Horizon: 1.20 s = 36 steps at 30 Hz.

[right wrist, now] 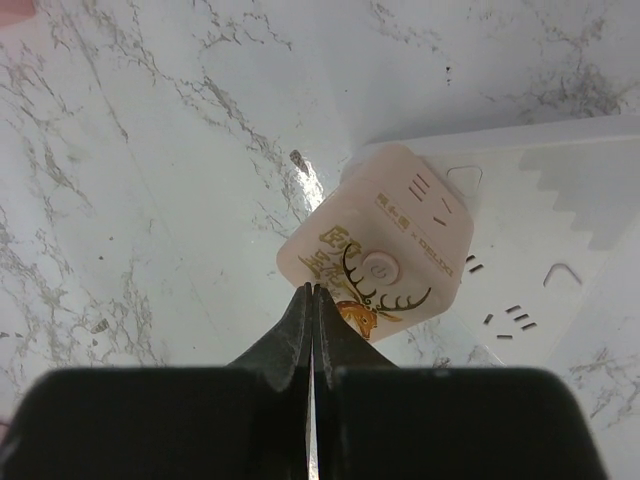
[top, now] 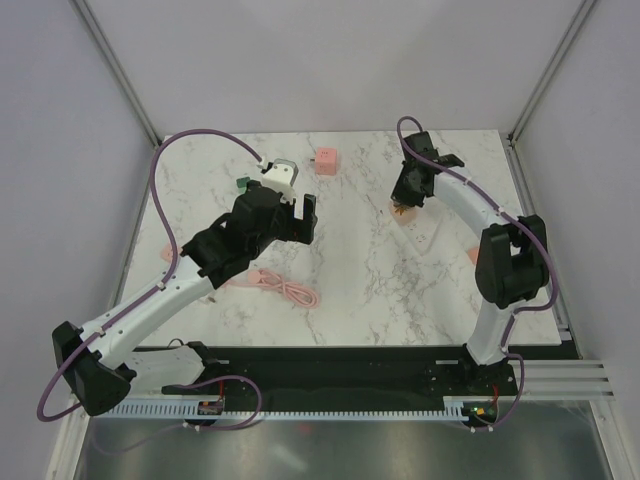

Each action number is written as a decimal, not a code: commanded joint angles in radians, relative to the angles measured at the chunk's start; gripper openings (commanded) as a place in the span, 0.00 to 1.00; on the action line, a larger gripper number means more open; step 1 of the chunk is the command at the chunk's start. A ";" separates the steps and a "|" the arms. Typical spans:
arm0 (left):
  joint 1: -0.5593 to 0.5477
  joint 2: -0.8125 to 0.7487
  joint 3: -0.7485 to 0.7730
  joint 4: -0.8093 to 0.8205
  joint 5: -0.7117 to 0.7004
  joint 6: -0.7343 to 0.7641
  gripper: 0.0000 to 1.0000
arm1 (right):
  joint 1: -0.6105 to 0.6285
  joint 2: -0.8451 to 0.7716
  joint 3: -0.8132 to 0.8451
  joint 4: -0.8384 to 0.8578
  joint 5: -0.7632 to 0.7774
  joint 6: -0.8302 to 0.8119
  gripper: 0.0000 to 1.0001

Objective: Insert the plug

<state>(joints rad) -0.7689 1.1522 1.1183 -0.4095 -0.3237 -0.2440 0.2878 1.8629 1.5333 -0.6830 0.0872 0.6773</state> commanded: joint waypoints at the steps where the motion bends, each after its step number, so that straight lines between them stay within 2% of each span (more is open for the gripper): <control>1: 0.005 0.001 -0.003 0.046 -0.024 0.032 1.00 | -0.009 -0.037 0.067 -0.033 -0.007 -0.036 0.00; 3: 0.005 0.001 -0.005 0.046 -0.028 0.025 1.00 | -0.007 -0.062 0.065 -0.033 -0.035 -0.045 0.00; 6: 0.003 0.009 -0.008 0.052 -0.018 0.014 1.00 | -0.007 -0.108 0.044 -0.027 -0.050 -0.077 0.07; 11: 0.005 0.037 -0.003 0.051 0.000 0.006 1.00 | -0.018 -0.097 0.013 -0.013 -0.044 -0.100 0.02; 21: 0.005 0.046 -0.003 0.051 -0.038 0.012 1.00 | -0.065 0.009 -0.065 0.049 -0.027 -0.137 0.00; 26: 0.005 0.053 0.000 0.051 -0.034 0.000 1.00 | -0.067 -0.037 -0.033 0.043 -0.040 -0.147 0.00; 30: 0.005 0.055 0.038 0.009 -0.049 -0.060 0.96 | -0.067 -0.120 0.008 0.016 -0.111 -0.160 0.01; 32: 0.006 0.043 0.067 -0.050 -0.086 -0.164 0.96 | -0.064 -0.177 -0.010 0.017 -0.168 -0.170 0.08; 34: 0.014 0.002 0.064 -0.093 -0.126 -0.307 0.96 | -0.053 -0.226 -0.039 0.023 -0.181 -0.168 0.24; 35: 0.032 -0.040 0.049 -0.142 -0.132 -0.358 0.96 | -0.049 -0.282 -0.088 0.042 -0.185 -0.168 0.37; 36: 0.045 -0.040 0.049 -0.169 -0.132 -0.414 0.95 | -0.042 -0.315 -0.117 0.052 -0.191 -0.170 0.37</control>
<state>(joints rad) -0.7567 1.1877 1.1381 -0.4816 -0.3832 -0.4252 0.2279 1.7061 1.4738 -0.6552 -0.0547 0.5209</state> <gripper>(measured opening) 0.956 0.342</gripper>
